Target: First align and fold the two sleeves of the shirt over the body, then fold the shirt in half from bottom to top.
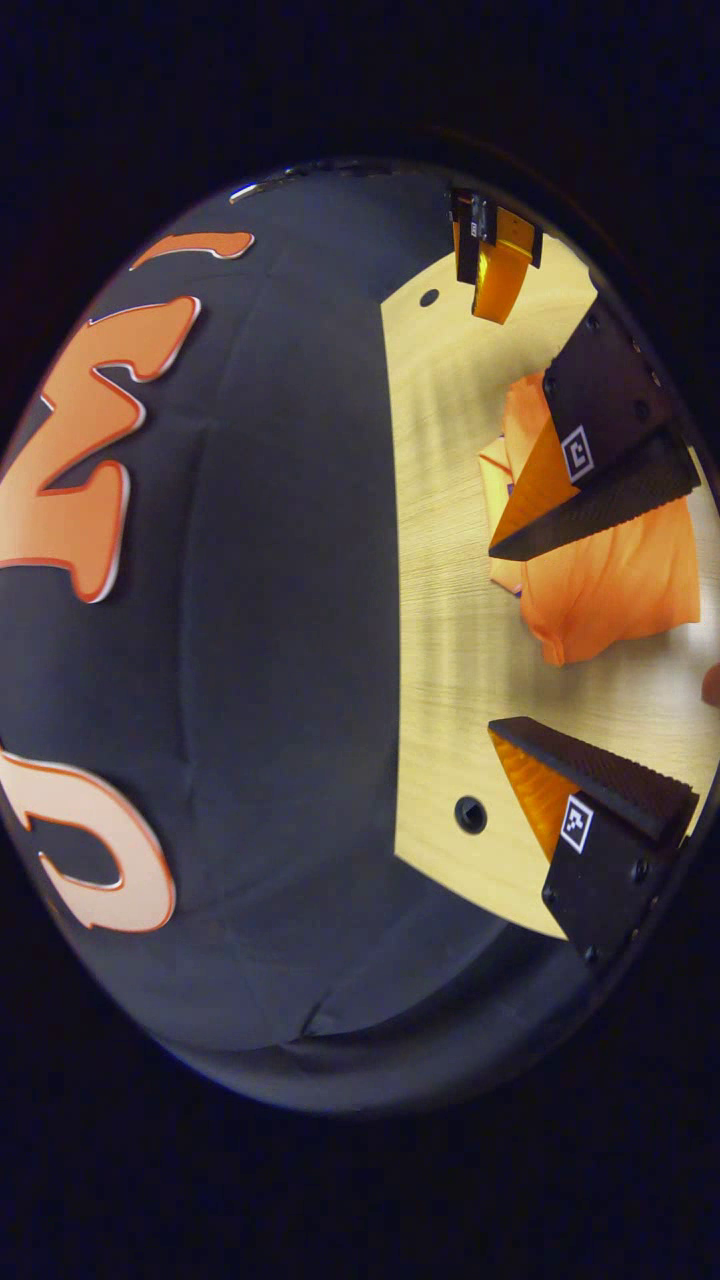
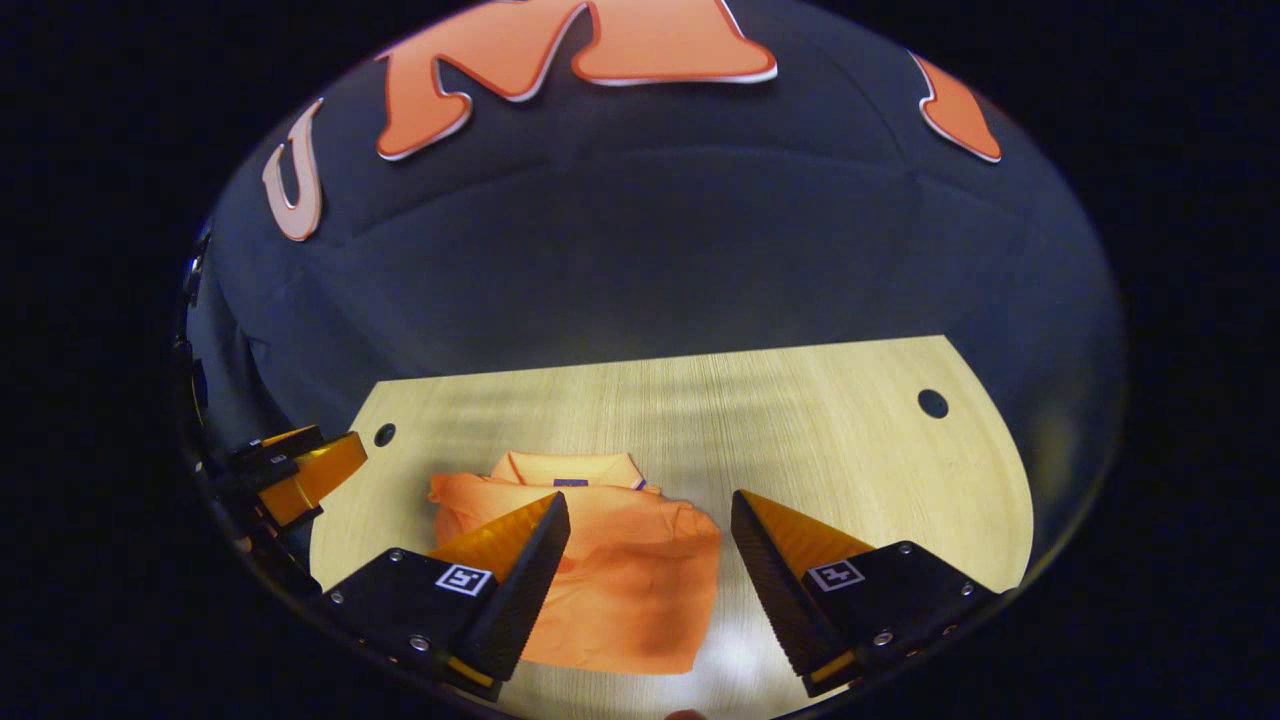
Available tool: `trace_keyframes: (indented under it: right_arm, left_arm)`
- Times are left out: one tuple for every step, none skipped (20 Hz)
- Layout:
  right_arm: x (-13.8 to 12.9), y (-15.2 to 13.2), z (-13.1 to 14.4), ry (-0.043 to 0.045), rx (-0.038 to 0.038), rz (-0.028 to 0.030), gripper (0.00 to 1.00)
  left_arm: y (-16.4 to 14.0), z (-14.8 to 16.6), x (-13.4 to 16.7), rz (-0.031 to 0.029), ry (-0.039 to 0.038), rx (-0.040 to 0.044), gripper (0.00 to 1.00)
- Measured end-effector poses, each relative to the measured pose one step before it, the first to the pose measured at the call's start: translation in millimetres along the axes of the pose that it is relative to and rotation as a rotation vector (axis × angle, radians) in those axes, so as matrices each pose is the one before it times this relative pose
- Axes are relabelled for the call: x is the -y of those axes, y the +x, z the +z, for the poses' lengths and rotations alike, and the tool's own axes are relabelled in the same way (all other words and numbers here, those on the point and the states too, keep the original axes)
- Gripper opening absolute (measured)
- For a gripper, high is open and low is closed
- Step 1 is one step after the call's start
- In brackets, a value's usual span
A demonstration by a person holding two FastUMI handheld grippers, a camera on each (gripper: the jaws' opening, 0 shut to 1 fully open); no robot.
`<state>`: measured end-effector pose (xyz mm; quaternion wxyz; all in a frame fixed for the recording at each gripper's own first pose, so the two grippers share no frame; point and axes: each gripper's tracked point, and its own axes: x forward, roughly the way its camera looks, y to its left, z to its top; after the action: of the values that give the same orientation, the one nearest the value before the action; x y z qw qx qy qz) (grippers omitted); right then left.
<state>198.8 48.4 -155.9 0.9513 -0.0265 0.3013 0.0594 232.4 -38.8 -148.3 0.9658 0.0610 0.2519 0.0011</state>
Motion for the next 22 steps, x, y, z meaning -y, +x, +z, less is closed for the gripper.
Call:
trace_keyframes:
  right_arm:
    - [-1.22, -17.51, 4.61, -0.00633, 0.02907, -0.00323, 0.99]
    - [-3.43, -21.09, 5.73, -0.0035, 0.03381, 0.00891, 0.99]
    - [-3.63, -17.6, 5.26, 0.00183, 0.03451, 0.01079, 0.99]
    - [-4.18, -18.94, 6.57, 0.00506, 0.03195, 0.01195, 0.99]
    - [-4.97, -18.2, 5.11, 0.00202, 0.02739, 0.01194, 0.99]
    - [-1.88, -19.16, 5.74, 0.00007, 0.02458, 0.00892, 0.98]
    - [-4.2, -11.8, 0.03, -0.00399, 0.03194, 0.00908, 0.98]
    - [-1.79, -14.87, 1.66, -0.0028, 0.03708, 0.01043, 0.98]
    - [-1.35, -15.38, 3.69, -0.00051, 0.02718, 0.00981, 0.98]
    - [-2.04, -14.76, 2.31, 0.00023, 0.02112, 0.01398, 0.98]
    - [-1.39, -14.48, 2.18, 0.00276, 0.0199, 0.01399, 0.98]
    - [-0.49, -12.39, 1.28, 0.00415, 0.02102, 0.00954, 0.98]
    - [0.16, -11.31, 2.81, 0.00181, 0.02605, 0.00988, 0.98]
    - [-0.78, -11.41, 0.87, -0.00809, 0.02094, 0.01475, 0.98]
    - [1.16, -9.4, -0.05, -0.01135, 0.01604, 0.00679, 0.98]
    - [2.56, -8.38, -2.28, -0.011, 0.00895, 0.00283, 0.98]
    - [1.06, -5.54, -2.51, -0.00619, 0.00605, 0.00793, 0.98]
    - [-1.03, -4.94, -4.06, 0.00011, -0.00016, 0.00706, 0.98]
    - [2.27, -2.79, -3.29, 0.00269, -0.0031, 0.00111, 0.98]
    - [3.79, -3.48, -3.28, 0.00367, -0.00206, -0.00491, 0.98]
    - [3.24, -3.15, -0.47, -0.00051, 0.0019, -0.00741, 0.98]
    - [1.59, -1.56, 0.45, 0.00091, 0.00999, -0.00971, 0.98]
  left_arm:
    - [-20.28, 12.81, -5.32, 0.01155, -0.00309, 0.04702, 0.97]
    - [-21.21, 14.44, -1.41, 0.00048, -0.0031, 0.0446, 0.97]
    - [-21.32, 11.55, 1.83, -0.00189, -0.00058, 0.04133, 0.97]
    - [-21.68, 11.66, 1.36, -0.00068, 0.00178, 0.03366, 0.97]
    - [-21.58, 5.62, 1.31, -0.00126, 0.00006, 0.02544, 0.97]
    - [-18.77, 4.98, -0.21, -0.00252, -0.00527, 0.03635, 0.97]
    - [-18.6, 7.17, -0.45, -0.00044, -0.00162, 0.02966, 0.97]
    - [-18.98, 4.87, -0.77, 0.00586, 0.00278, 0.02258, 0.97]
    - [-17.02, 5.28, 1.5, -0.00179, 0.00832, 0.02515, 0.97]
    - [-16.98, 3.59, 2.09, 0.00072, 0.00858, 0.02033, 0.97]
    - [-15.18, 3.02, 4.48, 0.0002, 0.00386, 0.01905, 0.96]
    - [-13.75, 2.08, 1.25, -0.00239, -0.00476, 0.02133, 0.96]
    - [-15.82, 0.59, 2.02, -0.00027, -0.01061, 0.01402, 0.96]
    - [-11.44, -0.58, 3.04, -0.00208, -0.01677, 0.01136, 0.96]
    - [-8.03, -0.61, 4.83, -0.00443, -0.01632, 0.00747, 0.96]
    - [-6.67, -0.64, 3.29, 0.00621, -0.01401, 0.00406, 0.96]
    - [-4.39, -1.75, 3.17, 0.0088, -0.01133, 0.00236, 0.96]
    - [-3.5, -1.91, 2.4, 0.00533, -0.00785, 0.00066, 0.96]
    - [-3.8, -0.68, 2.89, 0.00228, -0.00833, 0.00337, 0.96]
    - [-2.3, -0.67, 1.63, 0.00349, -0.00522, 0.00087, 0.96]
    - [-1.08, -0.91, 1.15, 0.00155, -0.00157, -0.00306, 0.96]
    - [-2.76, -0.18, 1.28, 0.00039, 0.00195, -0.00168, 0.96]
